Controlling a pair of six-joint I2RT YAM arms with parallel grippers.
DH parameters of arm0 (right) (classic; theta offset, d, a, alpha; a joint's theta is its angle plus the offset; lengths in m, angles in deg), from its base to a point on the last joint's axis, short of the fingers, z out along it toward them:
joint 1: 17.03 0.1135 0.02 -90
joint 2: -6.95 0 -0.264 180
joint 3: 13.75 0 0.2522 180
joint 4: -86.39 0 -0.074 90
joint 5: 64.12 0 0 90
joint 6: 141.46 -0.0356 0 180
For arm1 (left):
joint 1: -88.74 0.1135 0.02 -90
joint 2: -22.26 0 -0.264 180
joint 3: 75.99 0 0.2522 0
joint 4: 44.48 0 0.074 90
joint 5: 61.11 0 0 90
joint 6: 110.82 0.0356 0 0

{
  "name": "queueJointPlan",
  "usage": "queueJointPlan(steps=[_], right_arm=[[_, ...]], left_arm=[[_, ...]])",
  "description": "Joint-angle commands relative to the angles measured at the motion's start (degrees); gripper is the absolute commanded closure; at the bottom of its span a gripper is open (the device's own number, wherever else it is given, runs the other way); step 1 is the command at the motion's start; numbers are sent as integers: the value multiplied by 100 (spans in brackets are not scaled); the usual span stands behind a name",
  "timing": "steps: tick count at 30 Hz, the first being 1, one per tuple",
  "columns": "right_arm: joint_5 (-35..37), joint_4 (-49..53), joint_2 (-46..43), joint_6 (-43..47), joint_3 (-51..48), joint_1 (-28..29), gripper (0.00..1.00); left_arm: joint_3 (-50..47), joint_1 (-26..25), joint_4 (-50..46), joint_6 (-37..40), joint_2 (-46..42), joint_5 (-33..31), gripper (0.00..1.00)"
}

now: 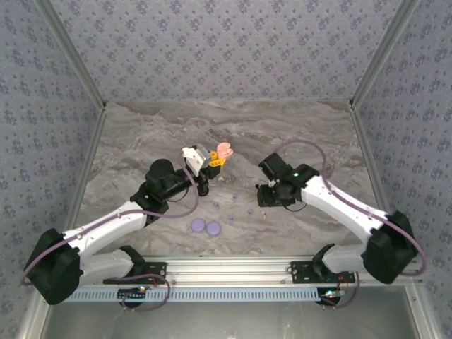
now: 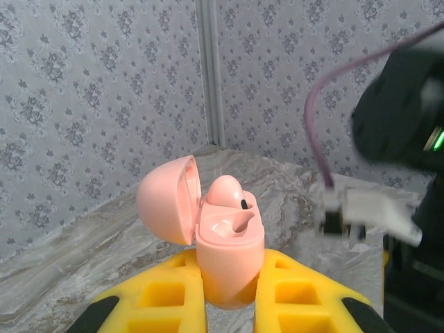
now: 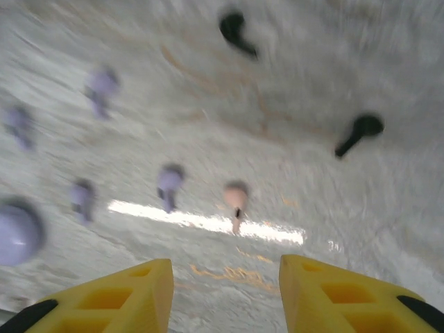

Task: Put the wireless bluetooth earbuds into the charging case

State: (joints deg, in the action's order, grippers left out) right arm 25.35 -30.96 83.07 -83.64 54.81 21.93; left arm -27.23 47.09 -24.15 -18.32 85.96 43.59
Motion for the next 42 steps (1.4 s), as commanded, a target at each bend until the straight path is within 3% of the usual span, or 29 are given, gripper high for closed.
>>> queueJointPlan(steps=[1,23,42], right_arm=[[-173,204,364,-218,-144,118,54],[193,-516,1978,-144,136,367,62],[596,-786,2033,-131,179,340,72]], left_arm=[[-60,-28,76,63,-121,-90,100],[-145,-26,-78,41,-281,-134,100],[-169,-23,-95,56,-277,-169,100]])
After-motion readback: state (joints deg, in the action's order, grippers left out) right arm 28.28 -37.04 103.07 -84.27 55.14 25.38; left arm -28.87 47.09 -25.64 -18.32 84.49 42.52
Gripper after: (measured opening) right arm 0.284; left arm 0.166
